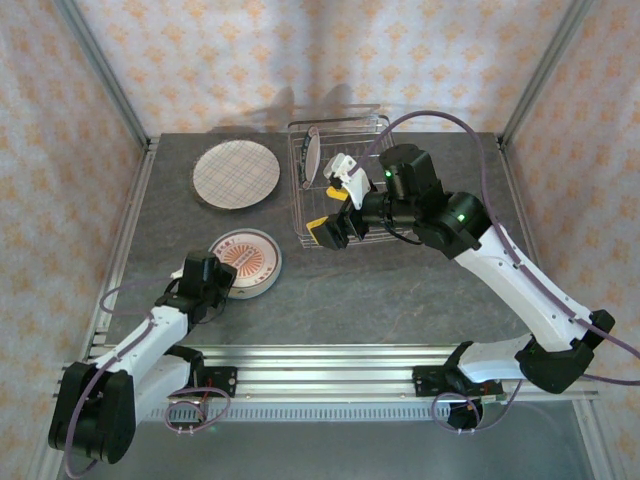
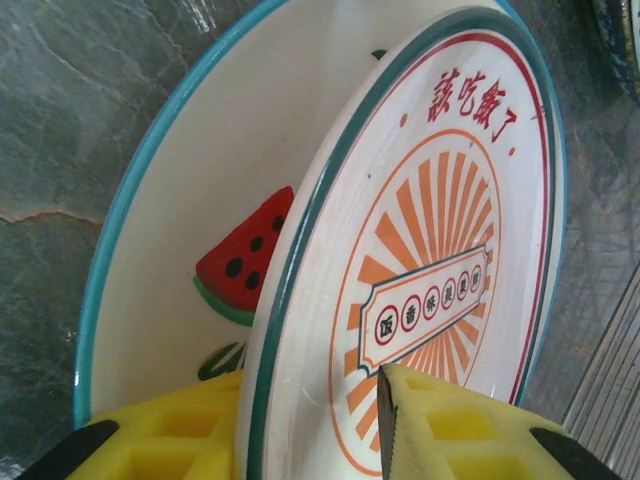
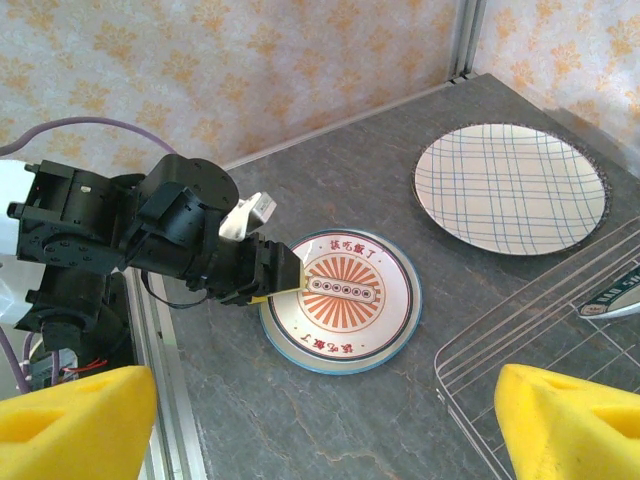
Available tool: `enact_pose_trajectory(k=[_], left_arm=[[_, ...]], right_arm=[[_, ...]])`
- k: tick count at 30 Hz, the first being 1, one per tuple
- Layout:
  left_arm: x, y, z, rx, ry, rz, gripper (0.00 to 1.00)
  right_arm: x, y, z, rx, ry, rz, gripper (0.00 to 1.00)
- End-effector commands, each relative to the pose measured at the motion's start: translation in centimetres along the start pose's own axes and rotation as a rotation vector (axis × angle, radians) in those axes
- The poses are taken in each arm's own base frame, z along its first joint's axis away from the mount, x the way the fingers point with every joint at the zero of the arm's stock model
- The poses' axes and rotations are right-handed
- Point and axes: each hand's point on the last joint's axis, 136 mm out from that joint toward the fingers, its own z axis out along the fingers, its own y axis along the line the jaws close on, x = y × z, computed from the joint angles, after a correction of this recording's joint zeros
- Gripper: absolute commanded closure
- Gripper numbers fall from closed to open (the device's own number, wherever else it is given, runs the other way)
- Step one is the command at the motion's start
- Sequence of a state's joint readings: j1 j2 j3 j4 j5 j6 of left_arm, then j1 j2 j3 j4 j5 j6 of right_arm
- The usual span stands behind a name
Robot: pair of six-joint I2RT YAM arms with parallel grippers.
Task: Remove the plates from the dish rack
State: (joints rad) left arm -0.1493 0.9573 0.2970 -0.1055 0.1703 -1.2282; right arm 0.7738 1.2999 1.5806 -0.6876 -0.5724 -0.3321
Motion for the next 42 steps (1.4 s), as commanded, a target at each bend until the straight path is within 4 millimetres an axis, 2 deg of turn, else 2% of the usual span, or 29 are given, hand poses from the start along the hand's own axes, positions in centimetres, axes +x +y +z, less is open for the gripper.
enact_pose_trajectory(k=[1, 12, 27, 42], left_arm=[[-0.3, 0.7, -0.2, -0.063, -0.004, 0.021, 0.62], [-0.2, 2.8, -0.5, -0.233, 0.015, 0.033, 0.62], [-1.4, 0.8, -1.3, -0.301, 0.008, 0.088, 0.57], [-1.8, 1.3, -2.3, -0.365, 0.002, 0.112, 0.57]], right_arm=[[-1.6, 0.2, -0.5, 0.004, -0.057, -0.008, 0.12], [-1.5, -0.1, -0.2, 0.015, -0.054, 0.001, 0.12], [-1.3, -0.3, 0.1, 0.02, -0.049, 0.009, 0.13], [-1.5, -2.5, 1.1, 0.12, -0.066, 0.088, 0.12]])
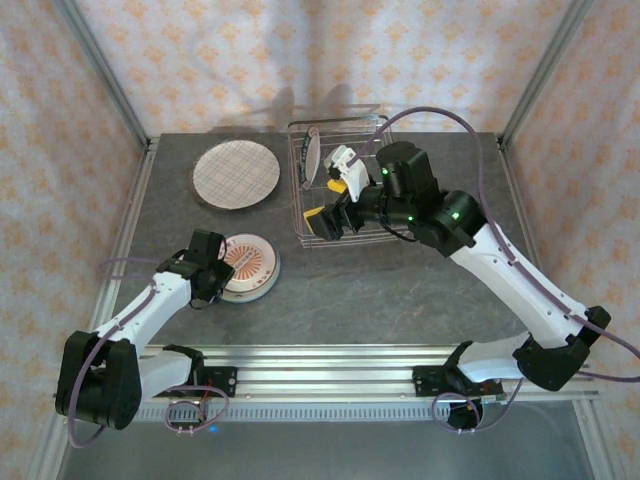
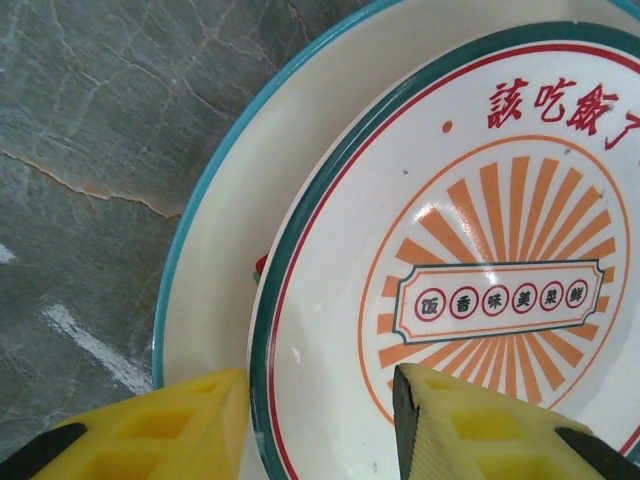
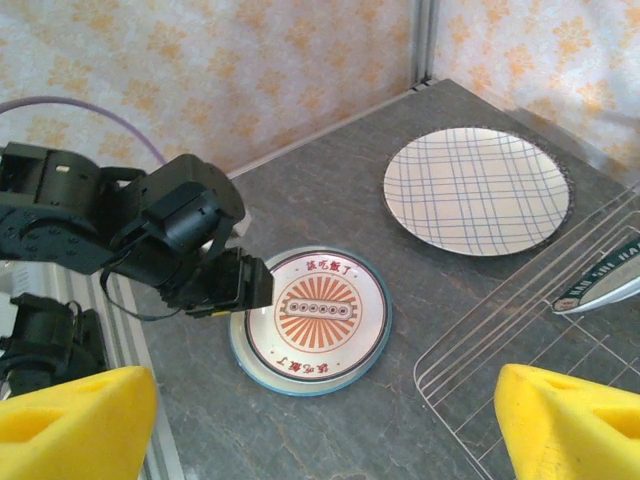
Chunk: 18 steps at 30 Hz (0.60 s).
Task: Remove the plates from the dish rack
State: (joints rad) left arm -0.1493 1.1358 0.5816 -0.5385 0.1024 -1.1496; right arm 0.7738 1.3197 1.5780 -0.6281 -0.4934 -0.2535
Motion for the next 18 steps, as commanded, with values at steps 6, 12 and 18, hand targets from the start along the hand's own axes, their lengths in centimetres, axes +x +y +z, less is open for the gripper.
enact_pose_trajectory(k=[6, 12, 18], left_arm=[[-1.4, 0.3, -1.4, -0.047, -0.055, 0.025, 0.57], [-2.3, -0.1, -4.5, -0.036, -0.09, 0.037, 0.5], [-3.6, -3.7, -9.4, 0.101, -0.129, 0.101, 0.41]], right_arm=[[-1.1, -3.6, 1.4, 0.186, -0.053, 0.125, 0.13], [-0.1, -10.7, 3.7, 0.535, 0.009, 0.328, 0.15], [2.1, -18.2, 7.2, 0.749, 0.15, 0.596, 0.2]])
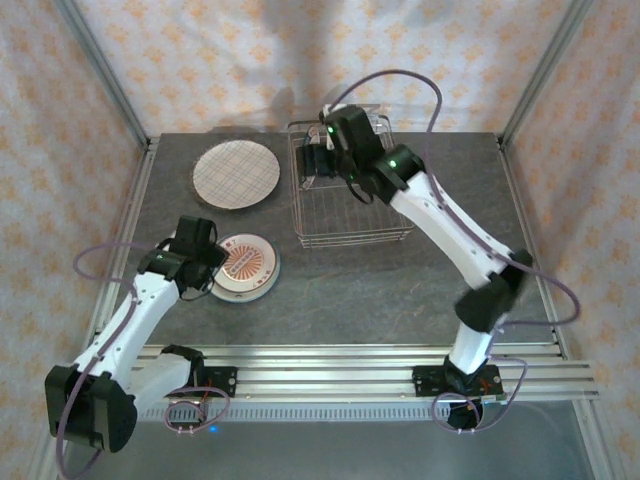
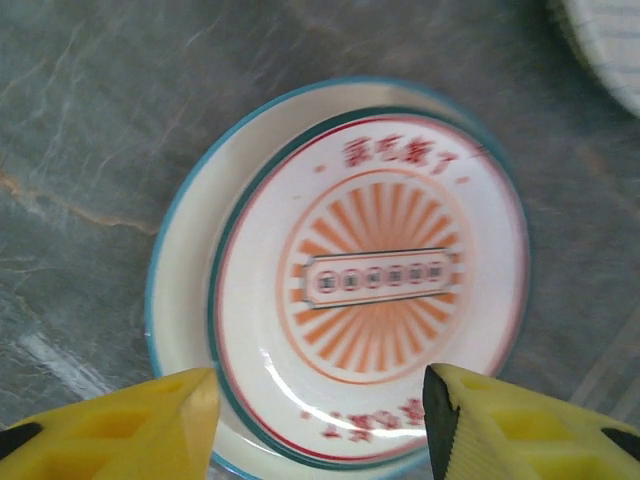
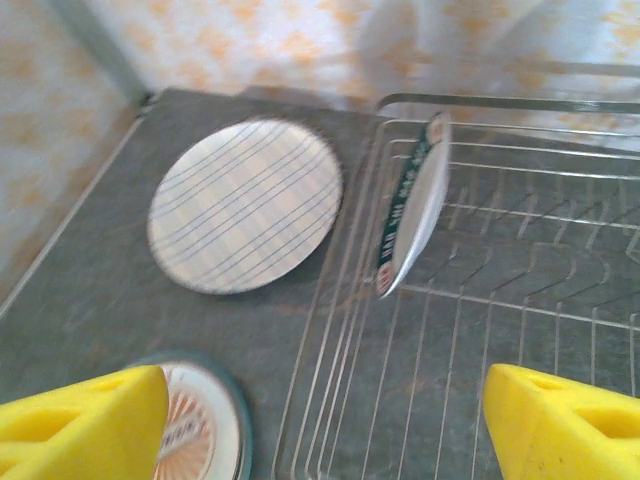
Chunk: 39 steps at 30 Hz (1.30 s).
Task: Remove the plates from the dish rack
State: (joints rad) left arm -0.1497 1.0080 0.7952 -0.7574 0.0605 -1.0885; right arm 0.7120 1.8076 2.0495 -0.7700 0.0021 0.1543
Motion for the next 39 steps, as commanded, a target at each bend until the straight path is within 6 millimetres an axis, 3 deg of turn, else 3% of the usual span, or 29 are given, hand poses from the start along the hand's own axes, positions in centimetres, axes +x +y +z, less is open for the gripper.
enact_pose_trajectory(k=[1, 4, 8, 14, 19, 28, 39], left_arm=[[-1.5, -1.7, -2.9, 0.046, -0.045, 0.067, 0.4], [-2.1, -4.9, -5.5, 0.161, -0.049, 0.128, 0.4], [-2.3, -9.4, -9.5, 0.33, -0.065, 0.246, 0.39], [-1.9, -13.9, -15.2, 0.553, -0.11, 0.393, 0.36], [-1.9, -14.6, -18.0, 0.636, -0.136, 0.421, 0.35], [-1.4, -14.0, -19.8, 0.7, -0.137, 0.424, 0.34], [-3.5, -12.1, -23.5, 0.728, -0.308, 0.412, 0.32]], right_arm=[[1.5, -5.0, 3.4, 0.227, 0.113, 0.165, 0.21], [1.6, -5.9, 6.7, 0.243, 0.15, 0.215, 0.26], [1.3, -5.6, 10.2, 0.194, 0.147, 0.246, 0.3], [1.8, -5.6, 14.6, 0.159, 0.135, 0.268, 0.37], [2.5, -5.9, 17.3, 0.161, 0.133, 0.263, 0.44], [3.4, -6.4, 20.8, 0.16, 0.112, 0.254, 0.57], [3.7, -6.5, 23.5, 0.156, 0.074, 0.265, 0.7]])
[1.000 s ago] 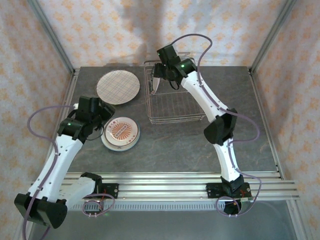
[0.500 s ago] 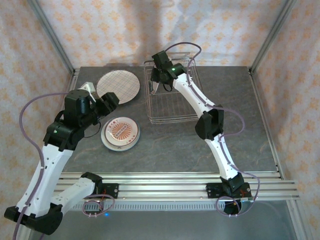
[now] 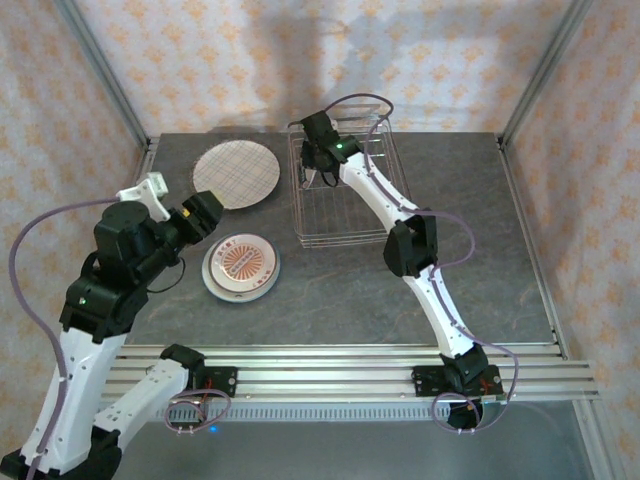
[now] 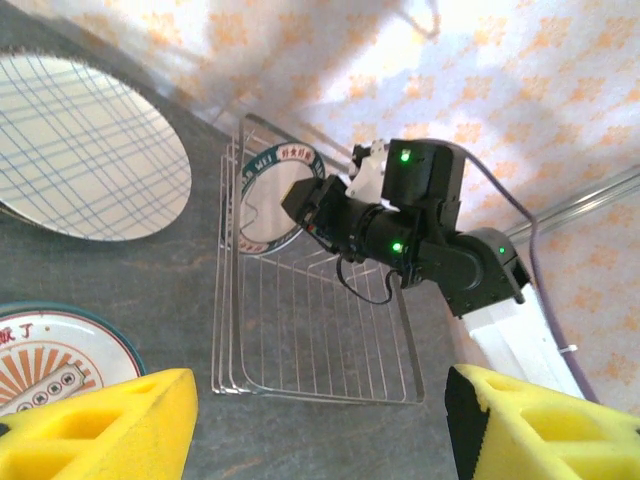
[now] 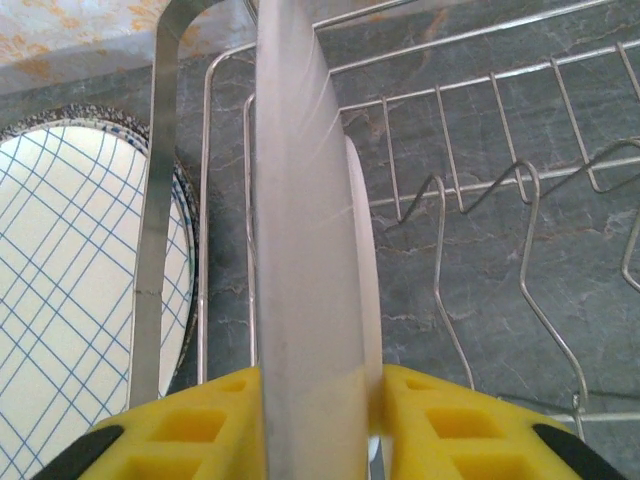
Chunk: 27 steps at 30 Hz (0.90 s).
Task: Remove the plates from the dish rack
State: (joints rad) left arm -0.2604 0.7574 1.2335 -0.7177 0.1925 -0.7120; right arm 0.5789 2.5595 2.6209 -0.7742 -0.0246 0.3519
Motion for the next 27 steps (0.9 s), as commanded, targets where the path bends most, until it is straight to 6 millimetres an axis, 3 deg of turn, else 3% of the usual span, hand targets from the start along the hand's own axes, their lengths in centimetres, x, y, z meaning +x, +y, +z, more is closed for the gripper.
enact_pose_trajectory(k=[1, 6, 12, 17, 27], left_arm=[[-1.3, -0.2, -0.8, -0.011, -0.055, 0.042, 0.32], [-1.0, -0.1, -0.6, -0.013, -0.045, 0.036, 0.32], [-0.8, -0.1, -0.3, -0.013, -0.034, 0.033, 0.31], [-0.6, 0.0, -0.2, -0.01, -0.028, 0.024, 0.31], [-0.5, -0.1, -0.3, 0.004, -0.03, -0.007, 0.31]], right_arm=[[-1.8, 0.2, 0.1, -0.008, -0.066, 0.023, 0.71], [-2.0, 0.2, 0.4, 0.002, -0.088, 0.034, 0.78], [-3.0, 0.8, -0.7, 0.043, -0.156, 0.002, 0.91], [-4.5, 0.6, -2.8, 0.128, -0.239, -0.008, 1.0], [-7.4, 0.9, -8.3, 0.231, -0.383, -0.037, 1.0]])
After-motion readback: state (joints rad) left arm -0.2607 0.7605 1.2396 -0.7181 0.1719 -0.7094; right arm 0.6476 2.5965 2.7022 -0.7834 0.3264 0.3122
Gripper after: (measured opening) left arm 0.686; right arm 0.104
